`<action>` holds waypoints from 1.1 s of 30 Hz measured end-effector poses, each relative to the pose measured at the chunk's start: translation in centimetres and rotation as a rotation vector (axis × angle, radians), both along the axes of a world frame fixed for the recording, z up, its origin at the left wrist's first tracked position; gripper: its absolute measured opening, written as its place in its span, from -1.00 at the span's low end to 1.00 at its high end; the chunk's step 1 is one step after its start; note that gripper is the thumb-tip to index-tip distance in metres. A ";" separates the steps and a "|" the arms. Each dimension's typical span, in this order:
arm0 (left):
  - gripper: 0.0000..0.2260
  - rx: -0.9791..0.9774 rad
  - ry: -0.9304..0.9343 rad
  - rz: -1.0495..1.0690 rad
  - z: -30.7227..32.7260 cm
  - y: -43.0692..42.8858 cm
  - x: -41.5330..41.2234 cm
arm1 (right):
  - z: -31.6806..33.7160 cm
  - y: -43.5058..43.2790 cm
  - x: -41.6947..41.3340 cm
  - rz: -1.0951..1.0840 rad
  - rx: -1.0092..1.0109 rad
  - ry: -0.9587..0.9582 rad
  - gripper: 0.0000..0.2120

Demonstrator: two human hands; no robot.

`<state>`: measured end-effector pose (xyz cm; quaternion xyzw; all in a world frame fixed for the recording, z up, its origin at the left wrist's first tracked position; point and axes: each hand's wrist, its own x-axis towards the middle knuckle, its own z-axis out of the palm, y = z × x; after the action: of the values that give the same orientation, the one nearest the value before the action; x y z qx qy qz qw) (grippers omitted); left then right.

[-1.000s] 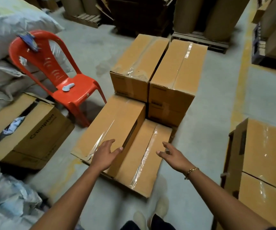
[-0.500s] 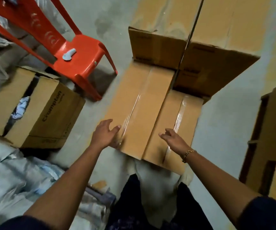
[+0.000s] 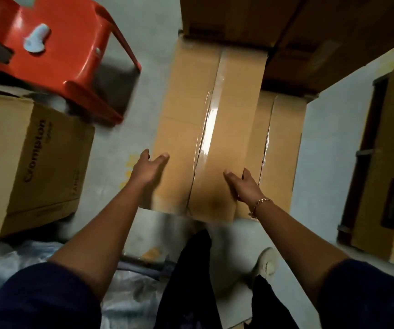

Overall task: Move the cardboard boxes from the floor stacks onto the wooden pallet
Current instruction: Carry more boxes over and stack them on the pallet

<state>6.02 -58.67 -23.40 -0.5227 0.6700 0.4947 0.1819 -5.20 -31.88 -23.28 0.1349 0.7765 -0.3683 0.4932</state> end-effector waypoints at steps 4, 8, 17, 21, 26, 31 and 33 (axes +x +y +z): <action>-0.45 0.039 0.086 -0.025 -0.8 0.6 1.0 | -0.5 0.3 0.3 0.023 -0.006 0.072 -0.33; -0.52 -0.028 0.148 -0.064 0.9 3.1 2.1 | 0.2 3.1 0.5 -0.033 -0.079 0.066 -0.36; -0.54 -0.058 0.184 -0.027 8.2 17.0 4.9 | 7.5 16.8 3.8 -0.143 -0.143 0.098 -0.46; -0.49 -0.093 0.183 -0.072 11.8 26.4 4.5 | 10.6 26.6 4.9 -0.196 -0.175 0.097 -0.50; -0.44 -0.047 0.266 -0.113 16.0 39.8 1.8 | 15.0 40.4 4.6 -0.286 -0.202 0.212 -0.57; -0.46 0.012 0.354 -0.175 20.0 51.2 -3.2 | 19.9 51.9 2.5 -0.415 -0.173 0.318 -0.66; -0.49 0.036 0.385 -0.204 21.4 54.5 -5.3 | 21.2 55.5 1.5 -0.454 -0.152 0.364 -0.61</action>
<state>0.72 -4.13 -1.99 -0.3447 0.7329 0.5763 0.1092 -3.66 23.60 -2.10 0.1996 0.7722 -0.5444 0.2597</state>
